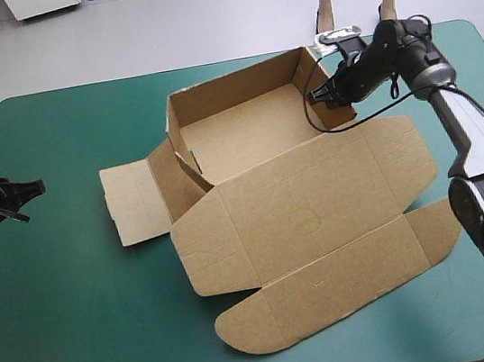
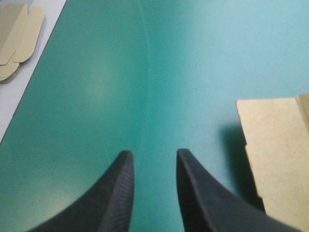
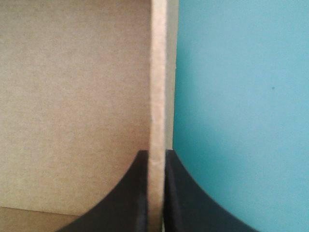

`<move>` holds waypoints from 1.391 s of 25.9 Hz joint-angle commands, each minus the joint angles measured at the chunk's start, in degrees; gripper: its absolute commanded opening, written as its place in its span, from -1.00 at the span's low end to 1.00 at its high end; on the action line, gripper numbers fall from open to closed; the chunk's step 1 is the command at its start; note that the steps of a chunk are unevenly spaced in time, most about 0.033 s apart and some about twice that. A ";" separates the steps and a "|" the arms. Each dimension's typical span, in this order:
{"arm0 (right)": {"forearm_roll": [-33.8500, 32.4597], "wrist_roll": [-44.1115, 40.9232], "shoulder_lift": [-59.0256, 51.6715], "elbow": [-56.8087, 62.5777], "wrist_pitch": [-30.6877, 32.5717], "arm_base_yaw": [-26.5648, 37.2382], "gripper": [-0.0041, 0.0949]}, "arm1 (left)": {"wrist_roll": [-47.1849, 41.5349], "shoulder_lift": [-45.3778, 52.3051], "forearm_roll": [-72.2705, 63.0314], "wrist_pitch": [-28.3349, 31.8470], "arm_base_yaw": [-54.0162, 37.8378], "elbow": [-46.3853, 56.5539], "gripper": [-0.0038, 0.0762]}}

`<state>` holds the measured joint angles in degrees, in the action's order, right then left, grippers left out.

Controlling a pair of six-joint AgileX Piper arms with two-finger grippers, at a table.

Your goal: Fold the box

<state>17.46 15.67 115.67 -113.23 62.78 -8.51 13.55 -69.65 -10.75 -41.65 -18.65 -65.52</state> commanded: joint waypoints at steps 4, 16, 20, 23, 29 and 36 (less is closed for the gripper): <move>7.98 1.81 -7.44 -4.06 -0.60 5.68 -0.94 | 0.03 -3.17 -2.22 3.44 -0.16 -1.54 -0.36; 18.55 5.81 -13.82 -4.06 3.62 10.93 -0.94 | 9.11 -13.60 -18.98 2.36 -0.16 -1.54 -0.35; 21.02 6.22 -14.63 -4.06 5.19 10.93 -0.94 | 20.98 -15.84 -36.22 -1.03 -0.16 -1.54 -0.36; 23.56 6.88 -15.29 -4.06 5.31 10.93 -0.94 | 27.20 -17.59 -46.44 -3.13 -0.16 -1.54 -0.35; 24.61 6.88 -15.81 -4.06 5.58 10.93 -0.94 | 34.99 -20.32 -57.84 -8.96 -0.03 -1.54 -0.35; 23.78 6.88 -15.81 -3.95 4.83 10.93 -0.94 | 43.47 -21.19 -75.23 -21.49 4.66 -1.54 -0.35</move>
<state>37.60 22.68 103.33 -115.36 70.36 2.06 54.83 -93.08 -75.86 -58.19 -15.76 -65.52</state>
